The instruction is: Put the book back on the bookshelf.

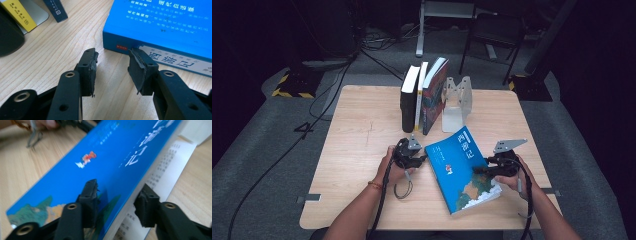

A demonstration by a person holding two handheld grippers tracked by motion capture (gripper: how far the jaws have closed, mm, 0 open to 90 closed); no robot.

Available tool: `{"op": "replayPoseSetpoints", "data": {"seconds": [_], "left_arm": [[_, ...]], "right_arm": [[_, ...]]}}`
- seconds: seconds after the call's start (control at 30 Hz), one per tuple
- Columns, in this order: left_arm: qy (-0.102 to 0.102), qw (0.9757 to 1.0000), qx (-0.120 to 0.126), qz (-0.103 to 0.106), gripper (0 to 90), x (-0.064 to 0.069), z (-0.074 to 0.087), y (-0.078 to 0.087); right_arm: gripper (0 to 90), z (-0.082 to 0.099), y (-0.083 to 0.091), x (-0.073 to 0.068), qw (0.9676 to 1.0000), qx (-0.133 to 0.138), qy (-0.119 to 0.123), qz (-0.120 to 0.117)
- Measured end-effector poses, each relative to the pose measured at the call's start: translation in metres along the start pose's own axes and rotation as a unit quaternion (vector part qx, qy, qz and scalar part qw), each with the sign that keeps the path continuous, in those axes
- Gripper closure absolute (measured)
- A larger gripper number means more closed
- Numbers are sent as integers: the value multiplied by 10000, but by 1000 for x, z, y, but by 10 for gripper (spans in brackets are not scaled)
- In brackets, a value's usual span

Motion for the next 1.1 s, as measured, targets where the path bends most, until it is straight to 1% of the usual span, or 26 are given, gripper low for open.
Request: {"op": "replayPoseSetpoints", "data": {"seconds": [0.07,0.1,0.13,0.2,0.23,0.3,0.37,0.4,0.43,0.47,0.5,0.53,0.57,0.6,0.63,0.67,0.7,0.8,0.83,0.87,0.9,0.93,0.97,1.0,1.07,1.1], "left_arm": [[17,9999,-54,123,570,2,1,0],[-67,9998,-115,175,571,5,1,1],[-119,9997,-107,196,569,7,2,2],[-119,9996,-118,233,549,10,3,3],[-100,9994,-153,281,549,12,5,3],[-227,9988,-217,381,486,19,8,5],[-265,9986,-231,400,489,27,10,7],[-318,9988,-197,313,489,29,11,7],[-342,9990,-198,201,474,29,10,7],[-318,9991,-192,182,440,28,10,7],[-278,9993,-181,174,430,26,9,6],[-173,9995,-178,176,417,24,9,5],[-144,9996,-171,164,428,23,8,5],[-144,9996,-171,164,430,23,8,5],[-124,9998,-134,81,430,20,6,4],[-114,9998,-118,62,445,19,5,3],[-87,9999,-108,53,452,17,4,2],[3,9999,-79,90,462,14,0,-2],[-9,10000,-66,66,464,14,-1,-3],[-57,10000,-21,-13,473,14,-3,-5],[-110,9999,-25,-51,499,13,-5,-7],[-72,9999,-18,-86,513,13,-8,-8],[-72,9999,-18,-86,518,13,-8,-8],[1,10000,-12,-54,522,9,-11,-12],[27,10000,13,-66,519,7,-13,-14],[99,9999,-13,-62,516,6,-13,-14]], "right_arm": [[503,4,-3,2,9999,-84,-10,-63],[502,6,-2,2,9999,-143,61,-68],[490,6,3,1,9998,-136,123,-31],[450,11,7,-2,9995,-268,163,-17],[450,11,7,-2,9995,-268,163,-17],[416,21,7,-2,9990,-450,79,-22],[420,30,10,-3,9990,-427,-25,-114],[430,31,11,-4,9990,-408,-15,-157],[448,33,14,-7,9987,-435,21,-274],[473,32,16,-10,9988,-377,136,-278],[499,30,18,-13,9987,-356,165,-311],[520,29,18,-17,9986,-309,206,-380],[533,25,20,-22,9985,-210,235,-438],[533,25,20,-22,9985,-210,235,-438],[537,23,20,-26,9985,-177,284,-439],[542,19,21,-33,9983,-164,390,-389],[547,18,21,-37,9984,-131,429,-358],[557,17,22,-44,9987,-3,428,-280],[557,15,22,-47,9988,62,404,-274],[554,14,22,-49,9989,104,382,-266],[550,12,22,-53,9988,152,370,-283],[545,9,22,-58,9988,179,373,-279],[539,6,21,-61,9988,175,368,-266],[532,4,20,-64,9990,136,363,-227],[523,2,20,-66,9991,102,358,-199],[507,0,19,-67,9992,70,327,-225]]}}
Point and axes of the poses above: each handheld gripper's, and its own axes: y roughly backward along the jaws, z roughly out of its underside, x roughly to its right, the point moved 6 cm from there along -y, roughly forward along the jaws, and after that the axes turned 11 degrees about y, right-handed, at the moved point
